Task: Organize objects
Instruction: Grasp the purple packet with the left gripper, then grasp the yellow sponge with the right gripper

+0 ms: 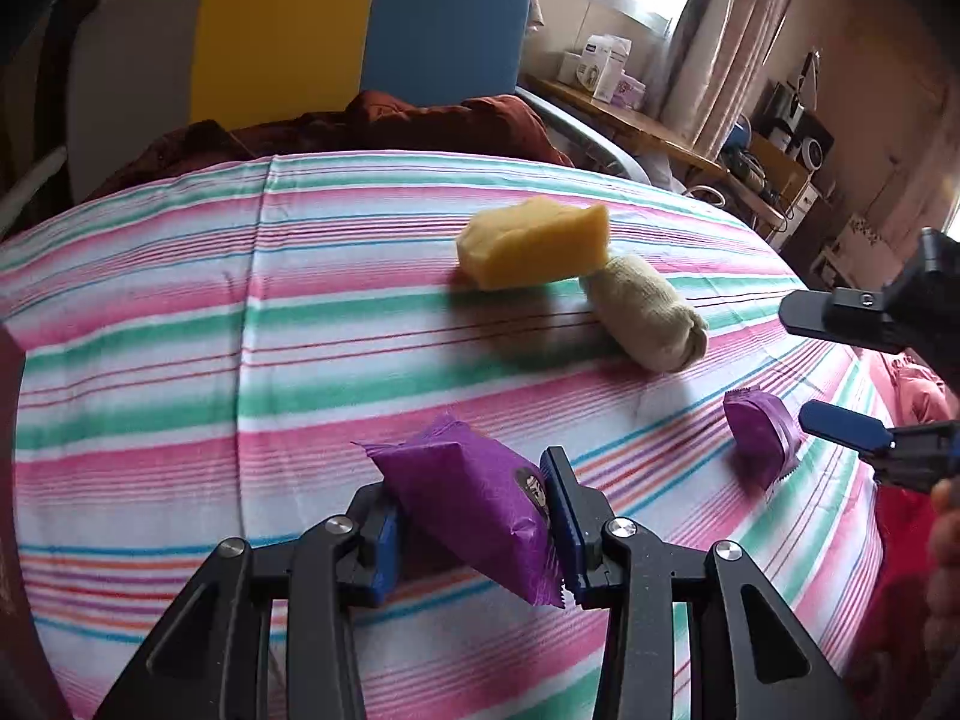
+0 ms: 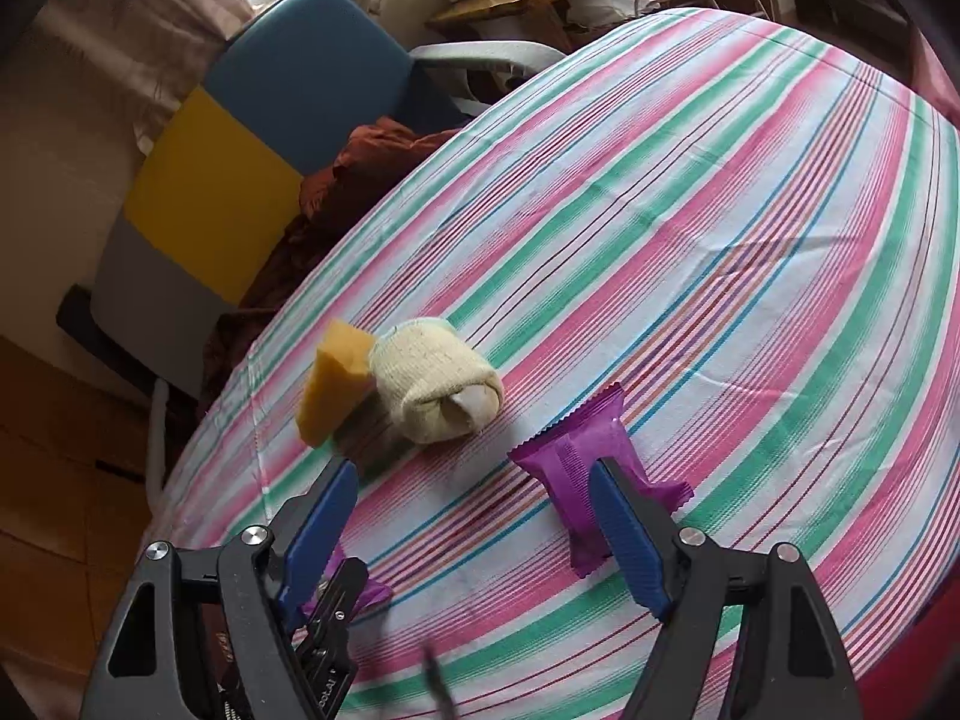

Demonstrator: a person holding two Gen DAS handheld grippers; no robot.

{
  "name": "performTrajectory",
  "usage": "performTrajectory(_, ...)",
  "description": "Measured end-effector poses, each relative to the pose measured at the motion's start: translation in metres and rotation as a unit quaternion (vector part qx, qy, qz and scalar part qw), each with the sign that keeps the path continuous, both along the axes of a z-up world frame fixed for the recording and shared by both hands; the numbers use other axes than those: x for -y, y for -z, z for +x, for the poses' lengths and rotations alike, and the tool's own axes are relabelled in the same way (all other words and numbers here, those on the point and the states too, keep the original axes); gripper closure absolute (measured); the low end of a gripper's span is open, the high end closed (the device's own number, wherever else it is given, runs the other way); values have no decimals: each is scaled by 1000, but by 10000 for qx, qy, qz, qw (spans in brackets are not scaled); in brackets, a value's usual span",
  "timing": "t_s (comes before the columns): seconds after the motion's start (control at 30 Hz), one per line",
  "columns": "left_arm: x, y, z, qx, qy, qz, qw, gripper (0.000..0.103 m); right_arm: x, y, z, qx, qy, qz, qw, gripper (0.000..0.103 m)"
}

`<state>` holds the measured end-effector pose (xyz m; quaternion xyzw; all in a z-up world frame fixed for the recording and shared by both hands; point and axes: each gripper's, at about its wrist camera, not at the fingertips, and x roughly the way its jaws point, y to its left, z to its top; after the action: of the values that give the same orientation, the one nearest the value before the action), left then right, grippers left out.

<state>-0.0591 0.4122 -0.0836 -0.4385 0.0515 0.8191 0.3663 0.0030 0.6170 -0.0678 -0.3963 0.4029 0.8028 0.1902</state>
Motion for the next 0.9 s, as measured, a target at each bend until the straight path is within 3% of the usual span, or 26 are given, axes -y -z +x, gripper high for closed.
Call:
performTrajectory(0.13,2,2,-1,-16,21,52,10000,61,9,1,-8,184,-234,158,9994,22)
performTrajectory(0.27,5,6,-1,44,17,168,9998,62,32,-10,-29,343,-845,669,9936,22)
performTrajectory(0.4,10,12,-1,105,11,281,9995,62,56,-29,-66,533,-1610,1598,9725,22)
performTrajectory(0.47,13,14,-1,134,8,326,9994,62,60,-36,-90,564,-1891,1924,9613,15)
performTrajectory(0.63,19,20,0,191,5,433,9989,62,61,-29,-150,974,-2379,2331,9379,13)
performTrajectory(0.8,21,21,-1,239,3,506,9984,62,76,-2,-196,1478,-2840,2506,9136,10)
performTrajectory(0.83,21,22,-1,240,3,512,9984,61,79,6,-202,1613,-2958,2524,9071,11)
performTrajectory(0.9,20,23,-2,240,3,521,9984,61,85,22,-207,1959,-3055,2566,8958,26)
